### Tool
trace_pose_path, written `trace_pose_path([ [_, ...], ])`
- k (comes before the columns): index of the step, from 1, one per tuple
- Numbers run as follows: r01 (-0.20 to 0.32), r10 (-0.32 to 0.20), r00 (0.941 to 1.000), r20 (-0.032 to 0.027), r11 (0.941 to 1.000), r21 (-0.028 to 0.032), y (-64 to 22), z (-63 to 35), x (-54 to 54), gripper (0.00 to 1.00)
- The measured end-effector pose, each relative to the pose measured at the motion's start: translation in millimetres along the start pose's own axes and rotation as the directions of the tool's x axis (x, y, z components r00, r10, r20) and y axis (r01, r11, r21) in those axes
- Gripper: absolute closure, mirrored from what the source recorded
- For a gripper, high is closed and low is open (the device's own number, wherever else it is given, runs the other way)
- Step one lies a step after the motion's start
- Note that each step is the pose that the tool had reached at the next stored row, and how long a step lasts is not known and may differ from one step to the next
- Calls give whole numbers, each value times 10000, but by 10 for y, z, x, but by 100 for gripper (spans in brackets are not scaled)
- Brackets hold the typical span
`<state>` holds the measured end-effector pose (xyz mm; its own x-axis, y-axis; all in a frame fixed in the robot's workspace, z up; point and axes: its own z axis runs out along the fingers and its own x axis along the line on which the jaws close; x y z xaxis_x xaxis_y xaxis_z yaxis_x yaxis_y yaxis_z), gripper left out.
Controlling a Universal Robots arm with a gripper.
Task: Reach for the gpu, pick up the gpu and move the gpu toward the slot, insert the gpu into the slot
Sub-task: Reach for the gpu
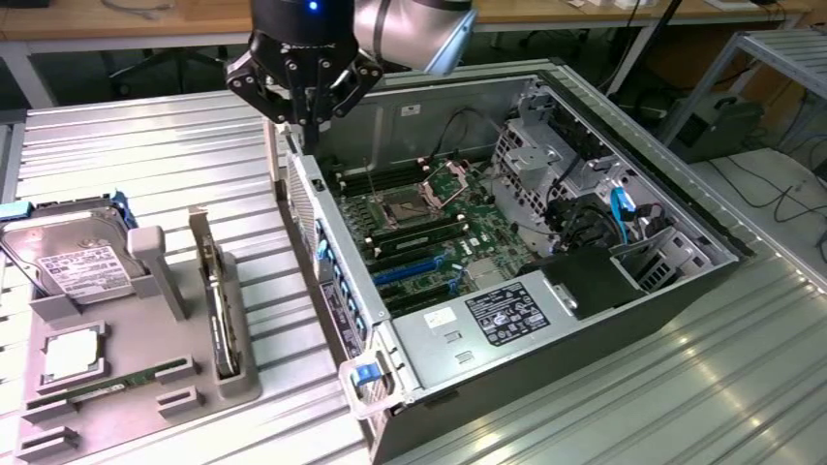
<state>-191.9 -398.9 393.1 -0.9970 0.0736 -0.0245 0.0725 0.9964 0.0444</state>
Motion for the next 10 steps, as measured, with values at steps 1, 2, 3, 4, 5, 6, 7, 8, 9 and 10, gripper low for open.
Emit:
trace_pose_path([
  [1,1,-1,10000,-1,10000,0,-1,-1,22,89],
  [2,3,-3,10000,0,10000,0,-3,-1,46,89],
  [3,4,-4,10000,-1,10000,1,-5,-2,70,89],
  [4,5,-5,10000,-1,10000,0,-7,-3,95,89],
  [5,6,-6,10000,-2,10000,1,-8,-4,119,89],
  [6,6,-6,10000,-2,10000,1,-10,-5,144,89],
  [7,9,-9,10000,-1,10000,1,-13,-6,183,89],
  [8,9,-9,10000,-1,10000,1,-15,-6,202,89],
  [9,11,-11,10000,-2,10000,1,-16,-7,226,89],
  [10,12,-12,10000,-1,10000,1,-18,-7,248,89],
])
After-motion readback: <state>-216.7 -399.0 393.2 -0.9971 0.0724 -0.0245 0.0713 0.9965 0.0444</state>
